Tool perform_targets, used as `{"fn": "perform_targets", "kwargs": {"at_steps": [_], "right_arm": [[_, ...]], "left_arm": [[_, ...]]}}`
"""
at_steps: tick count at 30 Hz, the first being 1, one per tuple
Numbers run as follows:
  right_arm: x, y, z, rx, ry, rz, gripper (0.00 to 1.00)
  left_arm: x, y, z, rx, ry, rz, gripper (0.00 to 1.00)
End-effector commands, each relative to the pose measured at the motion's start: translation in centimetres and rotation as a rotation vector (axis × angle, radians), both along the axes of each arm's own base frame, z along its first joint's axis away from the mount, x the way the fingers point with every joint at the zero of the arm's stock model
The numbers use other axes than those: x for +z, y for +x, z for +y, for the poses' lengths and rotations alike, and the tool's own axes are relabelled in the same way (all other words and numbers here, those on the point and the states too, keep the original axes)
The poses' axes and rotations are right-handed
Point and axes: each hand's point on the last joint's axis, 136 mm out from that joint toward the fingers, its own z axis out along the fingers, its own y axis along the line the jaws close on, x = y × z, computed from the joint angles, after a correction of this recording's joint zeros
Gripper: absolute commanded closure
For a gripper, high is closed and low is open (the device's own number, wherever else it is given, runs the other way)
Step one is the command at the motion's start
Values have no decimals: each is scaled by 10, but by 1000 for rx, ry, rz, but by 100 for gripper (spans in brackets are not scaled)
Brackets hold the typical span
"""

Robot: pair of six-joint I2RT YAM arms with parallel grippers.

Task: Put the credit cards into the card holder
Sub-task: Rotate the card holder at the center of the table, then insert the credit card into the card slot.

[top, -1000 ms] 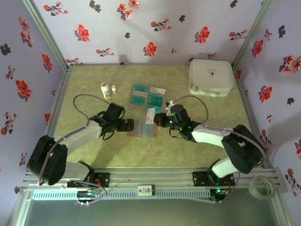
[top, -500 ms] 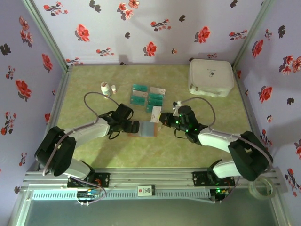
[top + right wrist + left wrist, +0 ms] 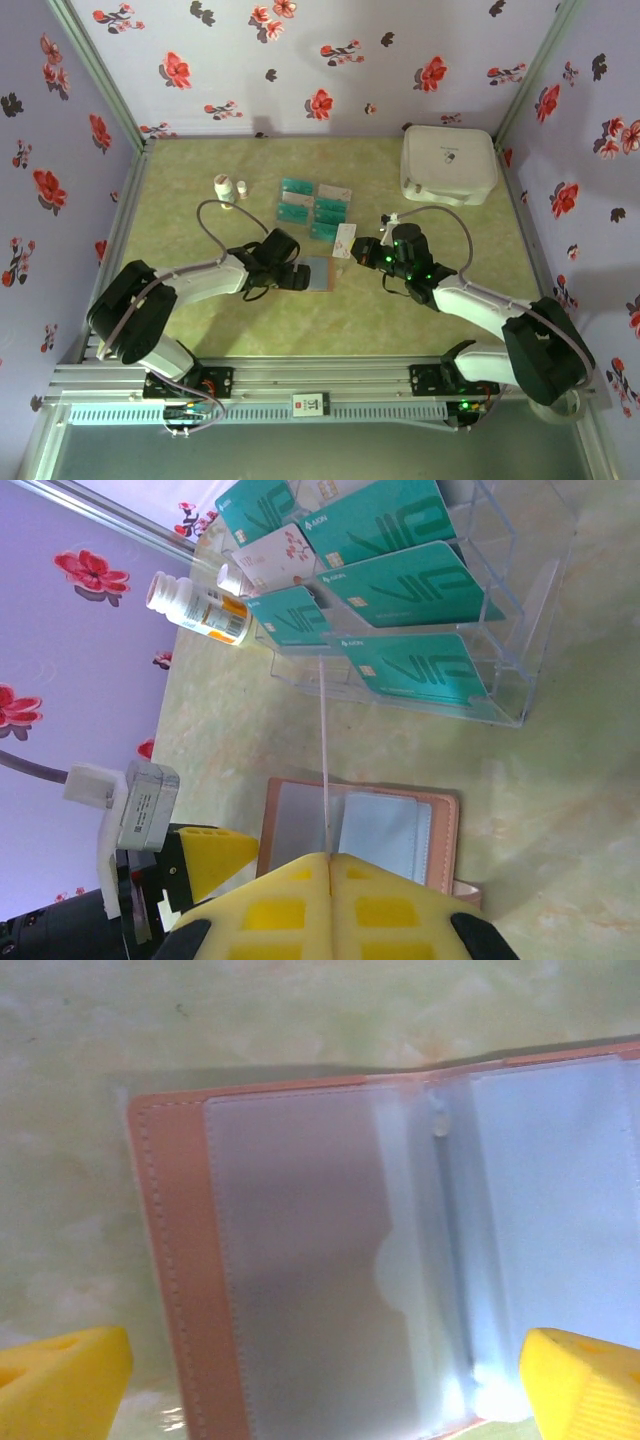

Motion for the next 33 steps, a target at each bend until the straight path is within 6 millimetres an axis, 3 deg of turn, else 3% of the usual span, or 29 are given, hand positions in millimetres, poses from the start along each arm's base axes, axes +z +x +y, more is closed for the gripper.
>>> {"fn": "perform_targets", "kwargs": {"at_steps": [1, 9, 16, 26, 33], "right_arm": [[-2, -4, -3, 18, -11, -8, 100], [2, -4, -5, 22, 0, -15, 100], [8, -4, -1, 39, 16, -13, 100], [9, -17, 3, 98, 31, 28, 100], [15, -30, -7, 74, 23, 50, 100]], "left_arm": [[6, 3, -16, 18, -42, -7, 0], [16, -3, -33, 40, -120, -5, 0], [45, 1, -22, 142, -148, -7, 0], [118, 16, 15, 417, -252, 41, 0], [168, 21, 32, 664, -391, 127, 0]]}}
